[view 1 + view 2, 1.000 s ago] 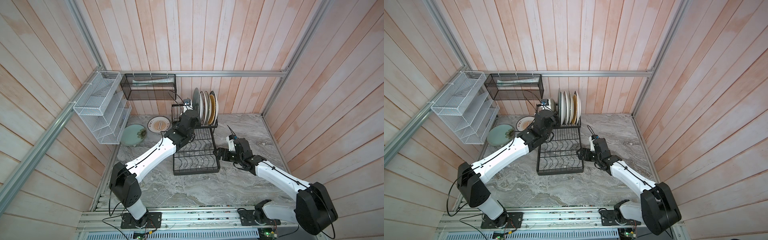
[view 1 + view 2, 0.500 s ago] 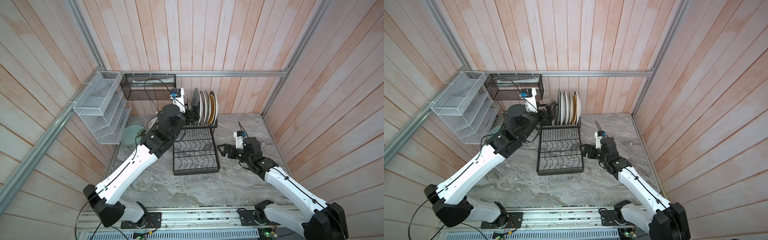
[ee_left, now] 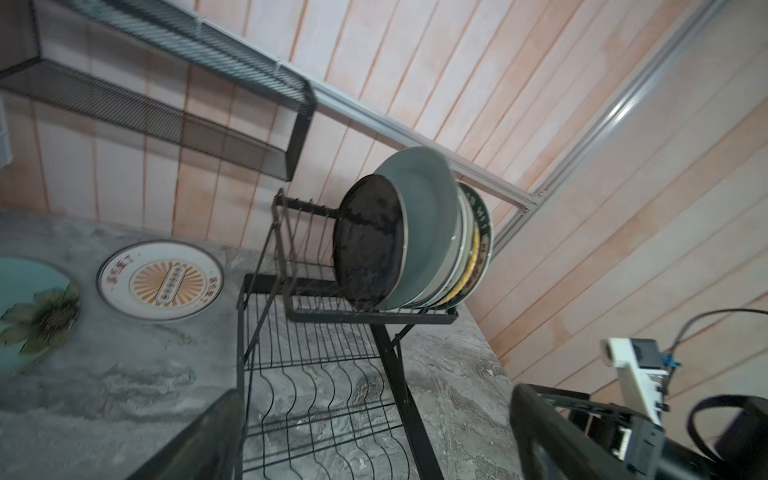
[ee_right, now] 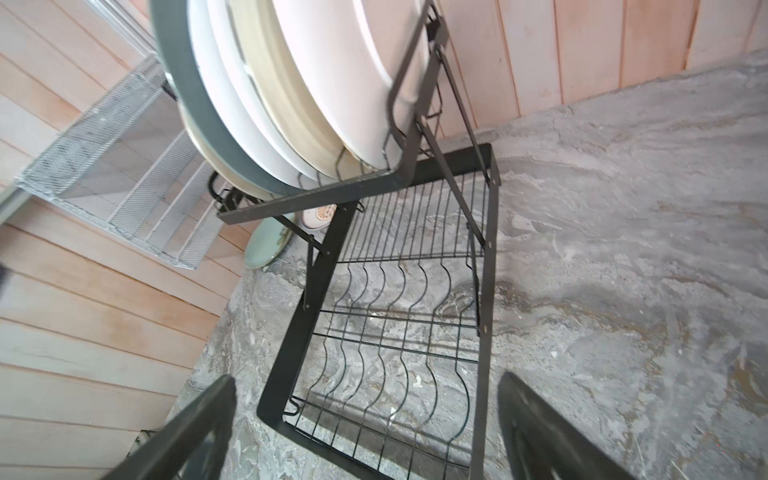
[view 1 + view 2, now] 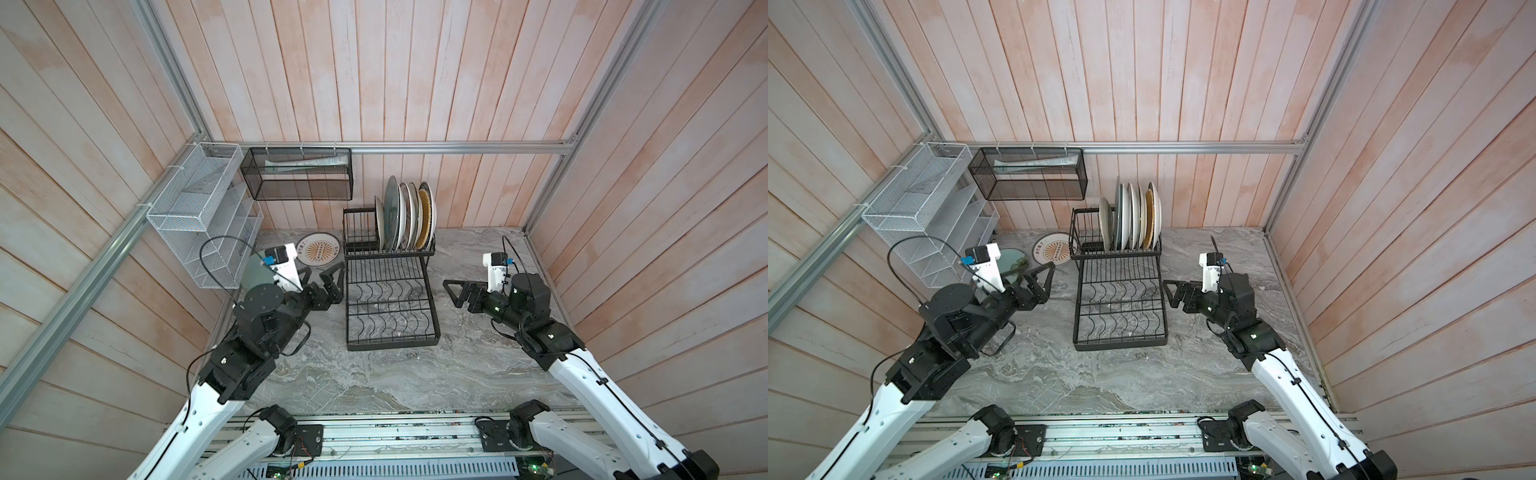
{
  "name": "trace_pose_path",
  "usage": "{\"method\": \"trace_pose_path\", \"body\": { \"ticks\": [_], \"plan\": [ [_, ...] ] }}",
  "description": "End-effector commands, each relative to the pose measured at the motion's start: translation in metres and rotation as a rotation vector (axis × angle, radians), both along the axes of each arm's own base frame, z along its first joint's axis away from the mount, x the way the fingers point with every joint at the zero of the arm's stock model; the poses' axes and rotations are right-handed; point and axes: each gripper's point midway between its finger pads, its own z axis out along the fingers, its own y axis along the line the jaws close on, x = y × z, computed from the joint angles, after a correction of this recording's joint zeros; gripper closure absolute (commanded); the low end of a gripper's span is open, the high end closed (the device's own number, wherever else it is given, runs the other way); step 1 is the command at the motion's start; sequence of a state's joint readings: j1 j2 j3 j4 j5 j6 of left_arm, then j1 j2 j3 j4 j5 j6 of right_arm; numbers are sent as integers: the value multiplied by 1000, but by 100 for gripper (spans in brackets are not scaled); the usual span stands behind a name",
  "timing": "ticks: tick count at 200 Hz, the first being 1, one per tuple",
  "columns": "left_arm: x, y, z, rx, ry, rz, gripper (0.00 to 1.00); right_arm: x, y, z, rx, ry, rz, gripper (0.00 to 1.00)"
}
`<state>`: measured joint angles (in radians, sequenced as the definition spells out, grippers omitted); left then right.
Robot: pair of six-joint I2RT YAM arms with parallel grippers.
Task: Load the plates into the dish rack
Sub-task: 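Reach the left gripper to the white sunburst plate and grasp its edge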
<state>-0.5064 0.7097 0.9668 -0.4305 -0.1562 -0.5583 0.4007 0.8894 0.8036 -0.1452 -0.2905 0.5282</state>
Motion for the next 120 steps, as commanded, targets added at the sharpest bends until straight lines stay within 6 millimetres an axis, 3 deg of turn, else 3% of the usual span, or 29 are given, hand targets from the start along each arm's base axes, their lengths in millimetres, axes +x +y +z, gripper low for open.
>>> {"method": "trace_pose_path", "body": {
  "ticks": [1,15,41,63,97,120],
  "plan": [
    [-2,20,-53,-150,165,58,0,-7,9,15,20,-47,80,2],
    [7,30,-83,-226,220,77,0,-8,12,14,9,-52,102,2],
    [41,50,-140,-401,357,78,0,-3,15,7,1,-22,129,2],
    [73,73,-180,-518,410,129,8,4,15,1,6,20,122,2],
    [134,83,-212,-562,484,168,20,11,17,-15,66,75,92,2],
    [174,93,-226,-602,484,217,29,12,16,-12,103,61,77,2]
  ]
}}
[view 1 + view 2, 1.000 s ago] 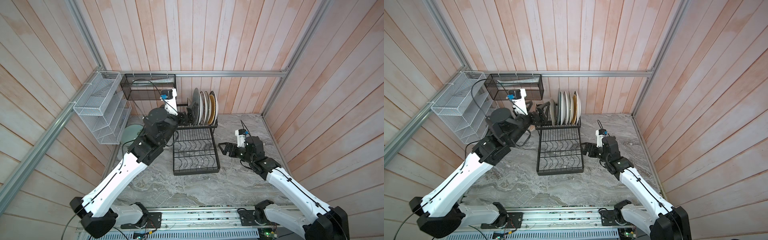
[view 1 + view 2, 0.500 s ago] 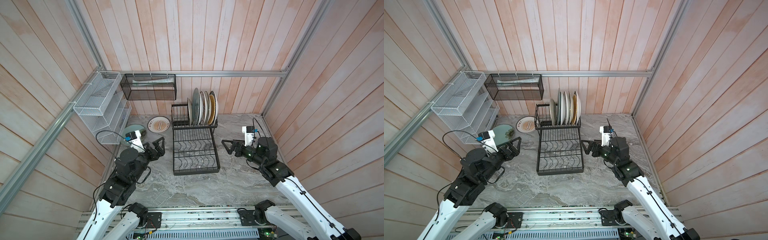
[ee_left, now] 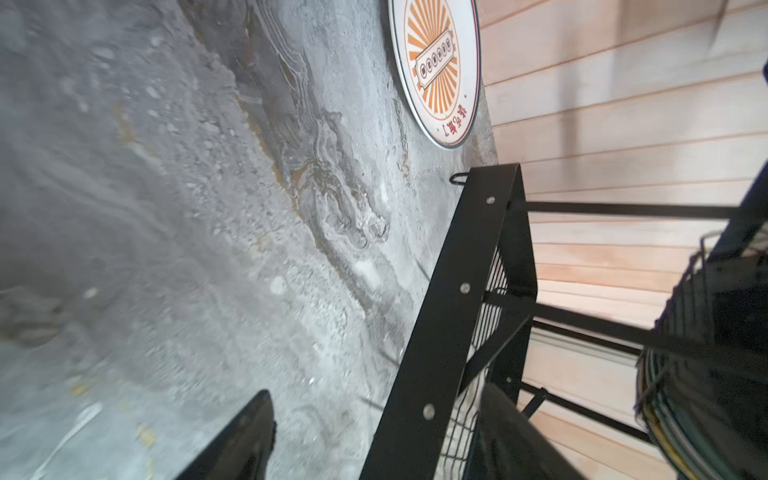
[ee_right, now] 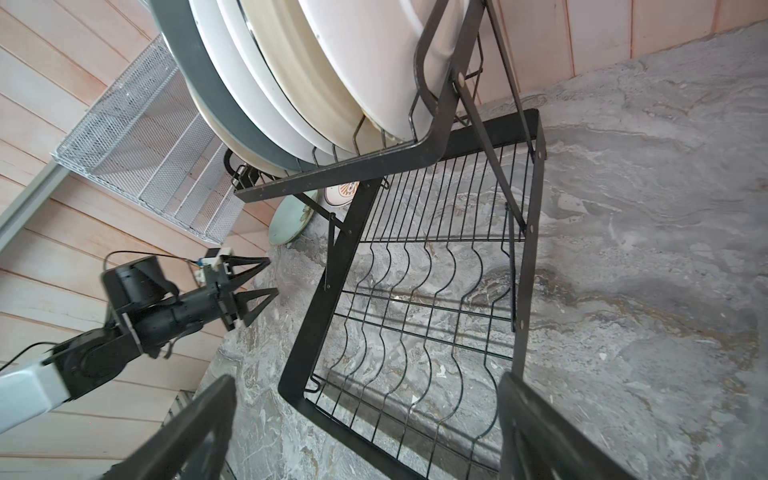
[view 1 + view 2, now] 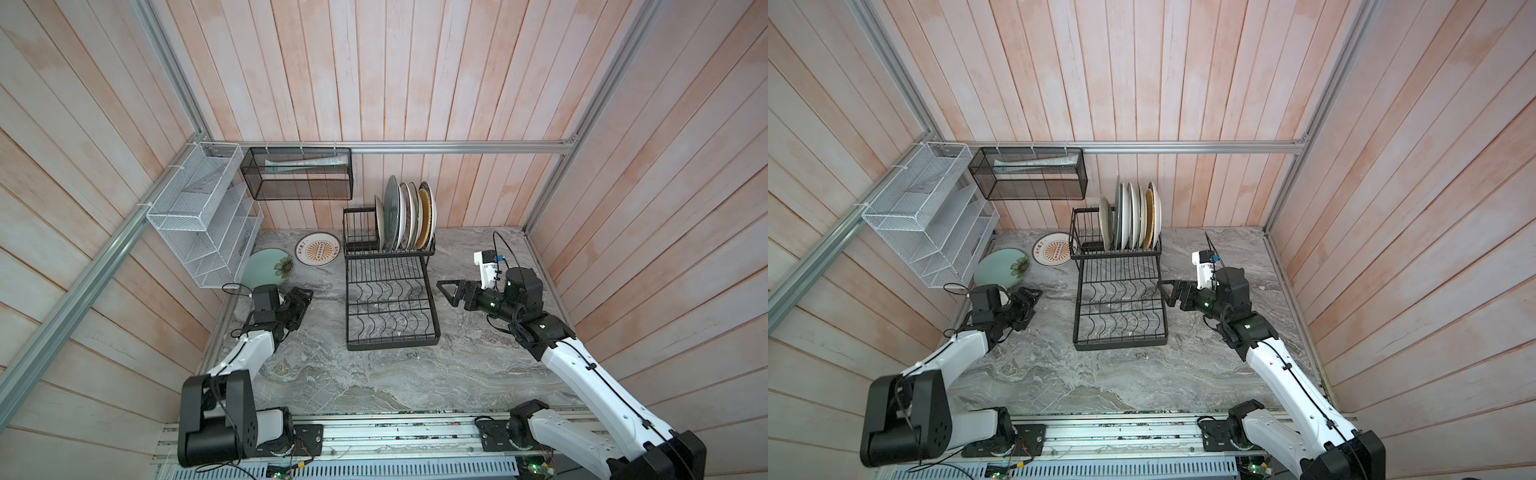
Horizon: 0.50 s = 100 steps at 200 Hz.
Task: Load the plates into the dish rack
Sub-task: 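Reach the left gripper to the white sunburst plate and grasp its edge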
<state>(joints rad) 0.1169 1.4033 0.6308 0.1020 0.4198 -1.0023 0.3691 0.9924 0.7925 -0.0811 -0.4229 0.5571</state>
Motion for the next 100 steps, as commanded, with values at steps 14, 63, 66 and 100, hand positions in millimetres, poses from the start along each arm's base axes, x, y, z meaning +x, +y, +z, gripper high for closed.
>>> {"method": "trace_pose_path", "body": {
  "ticks": [14,63,66,100],
  "plan": [
    [78,12,25,-48,-147,58,32,-1,1,13,70,-28,-5,2],
    [148,16,-15,-83,-103,78,40,-15,11,7,37,12,103,2],
    [150,16,-17,-81,-100,80,40,-16,11,7,39,11,105,2],
    [169,16,-40,-69,-59,112,41,-26,8,14,56,-21,108,2]
  ]
}}
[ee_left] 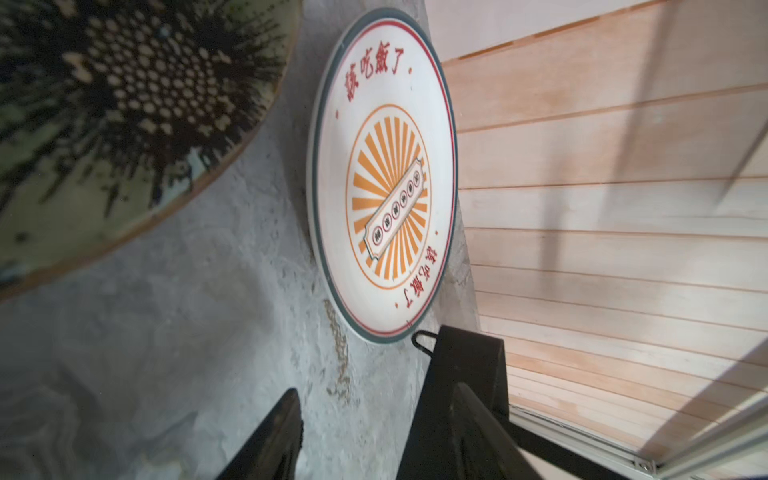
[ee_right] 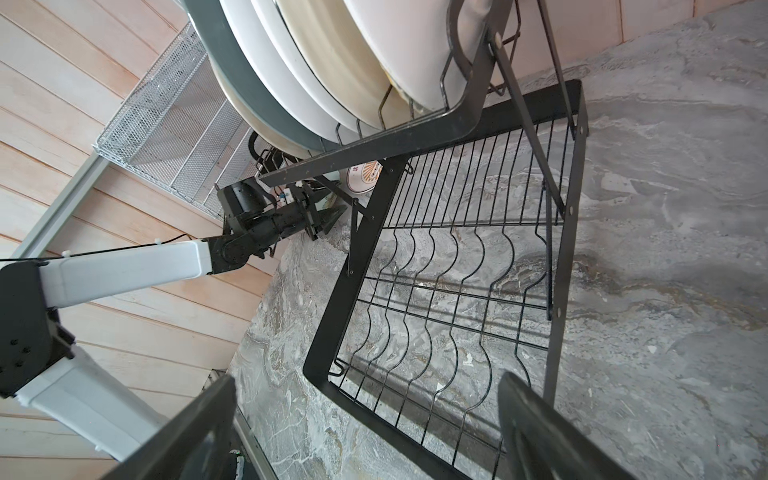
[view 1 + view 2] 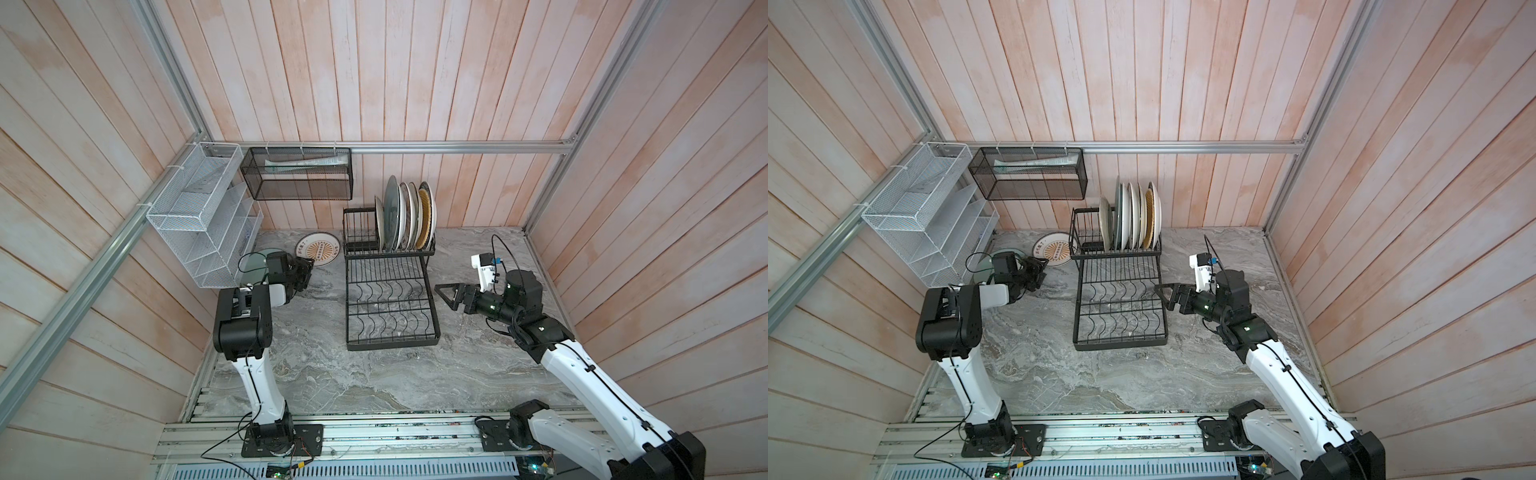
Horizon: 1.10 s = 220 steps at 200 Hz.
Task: Load the plates into the dish rack
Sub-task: 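Reach the left gripper to the white sunburst plate and grasp its edge, then lift the white sunburst plate upright with the left gripper toward the rack front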
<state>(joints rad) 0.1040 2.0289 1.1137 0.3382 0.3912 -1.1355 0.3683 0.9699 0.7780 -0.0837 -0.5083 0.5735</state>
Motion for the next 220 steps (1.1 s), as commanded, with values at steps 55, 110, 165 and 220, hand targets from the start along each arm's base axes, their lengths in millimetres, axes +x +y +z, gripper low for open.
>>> {"method": "trace_pose_path", "body": {
  "ticks": [55,110,165,220],
  "plan": [
    [39,0,-35,15,45,115,48,-13,4,1,52,1,54,2],
    [40,8,-69,-19,119,217,55,-11,0,6,43,-3,27,2],
    [39,5,-92,-88,139,233,87,-11,-8,10,49,-1,-9,2],
    [43,1,-44,-137,-25,183,100,-12,-12,13,45,-8,-30,2]
  ]
}}
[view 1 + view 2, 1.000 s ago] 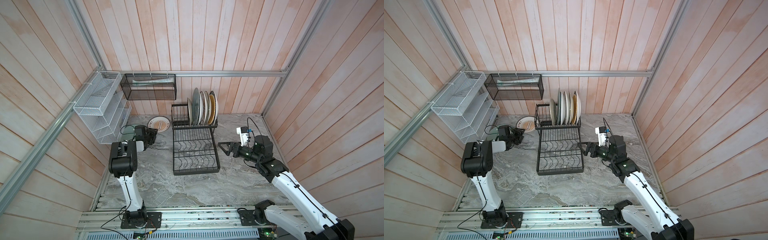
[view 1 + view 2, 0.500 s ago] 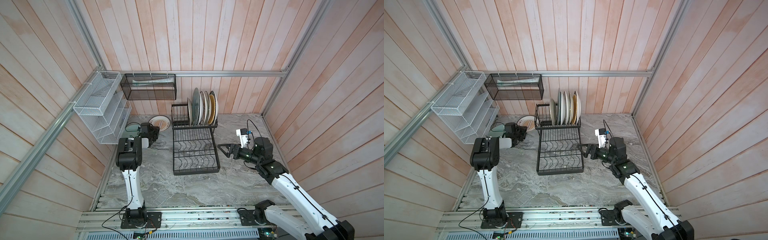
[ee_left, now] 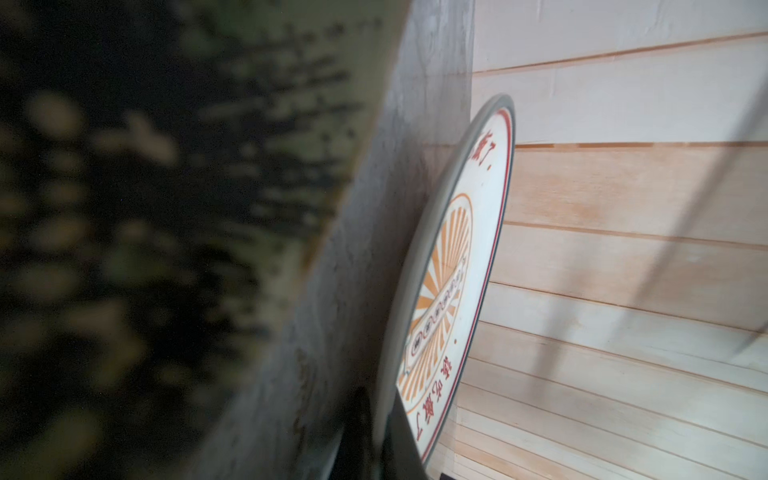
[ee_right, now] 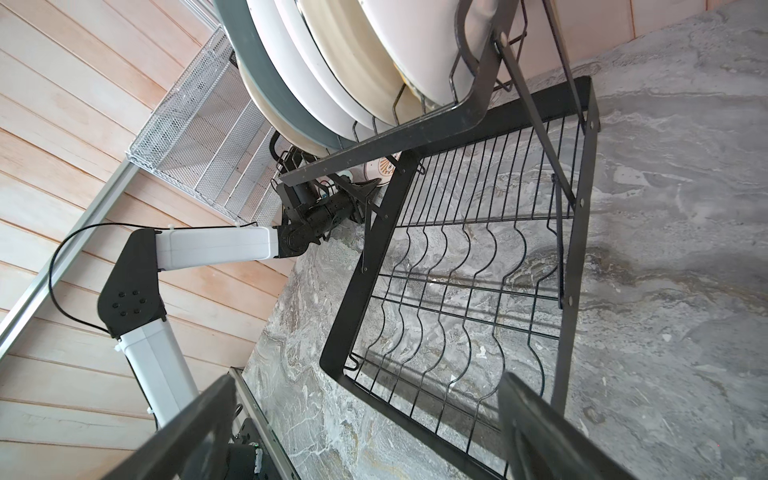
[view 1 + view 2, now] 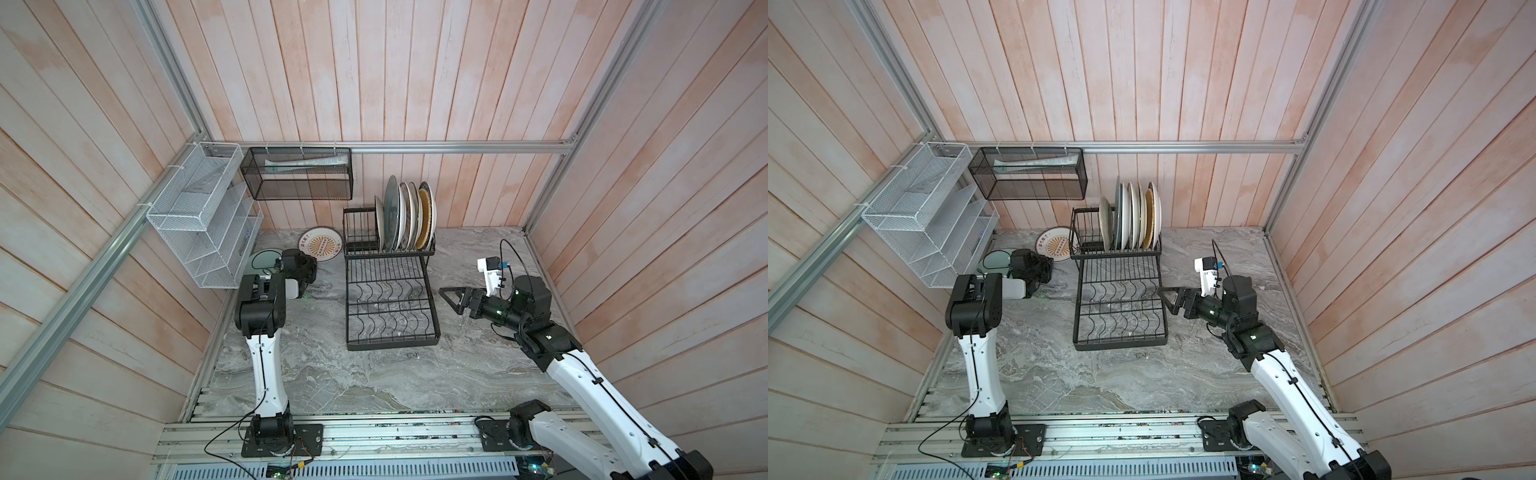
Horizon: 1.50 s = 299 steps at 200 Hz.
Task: Load the plates into the dish rack
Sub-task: 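Lift the white sunburst plate upright with the left gripper toward the rack front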
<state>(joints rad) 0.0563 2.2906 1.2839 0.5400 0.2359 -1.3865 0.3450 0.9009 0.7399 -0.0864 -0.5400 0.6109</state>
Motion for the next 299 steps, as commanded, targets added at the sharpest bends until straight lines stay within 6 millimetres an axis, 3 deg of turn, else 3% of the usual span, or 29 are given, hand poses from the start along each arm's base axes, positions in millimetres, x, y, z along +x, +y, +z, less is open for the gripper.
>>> {"method": "trace_pose_path", "body": {
  "ticks": [1,46,89,127,180,254,275,299],
  "plan": [
    [-17,-2,-5,-11,9,-24,100,0,-5,9,3,-13,-26,2],
    [-37,2,61,-27,-104,-40,100,3,-2,7,5,-9,-17,2],
    [-70,7,99,-3,-144,-58,100,7,1,6,16,-6,-6,2],
    [-118,11,116,47,-134,-81,100,10,2,9,15,-12,-6,2],
    [-204,7,128,152,-72,-160,100,18,6,6,8,5,1,2],
    [-300,-49,136,229,-115,-503,100,27,16,-1,5,52,44,3],
    [-319,-69,138,237,-149,-608,100,25,21,-2,22,67,72,3],
    [-332,-105,134,223,-176,-759,100,22,30,-2,42,71,104,3]
  ]
}}
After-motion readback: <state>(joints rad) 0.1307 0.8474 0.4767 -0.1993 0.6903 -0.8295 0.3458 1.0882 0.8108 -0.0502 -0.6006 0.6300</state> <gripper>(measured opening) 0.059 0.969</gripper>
